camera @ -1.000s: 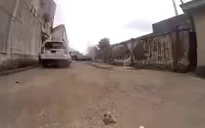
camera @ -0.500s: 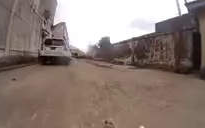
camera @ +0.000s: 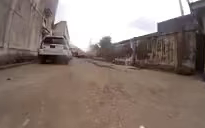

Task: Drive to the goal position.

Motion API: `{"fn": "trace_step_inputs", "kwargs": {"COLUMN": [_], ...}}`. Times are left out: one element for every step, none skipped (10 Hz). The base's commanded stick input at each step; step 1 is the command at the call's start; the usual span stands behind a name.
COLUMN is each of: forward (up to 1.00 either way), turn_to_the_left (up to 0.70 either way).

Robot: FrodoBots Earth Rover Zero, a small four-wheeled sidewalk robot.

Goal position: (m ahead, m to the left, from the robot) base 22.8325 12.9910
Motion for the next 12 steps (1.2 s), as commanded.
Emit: {"fn": "trace_step_inputs", "kwargs": {"forward": [0.3,0.3,0.3,0.3,0.3,0.3,0.3,0.3,0.3,0.3,0.3,0.3], "turn_to_the_left": [0.0,0.0,0.0,0.0,0.0,0.0,0.0,0.0,0.0,0.0,0.0,0.0]}}
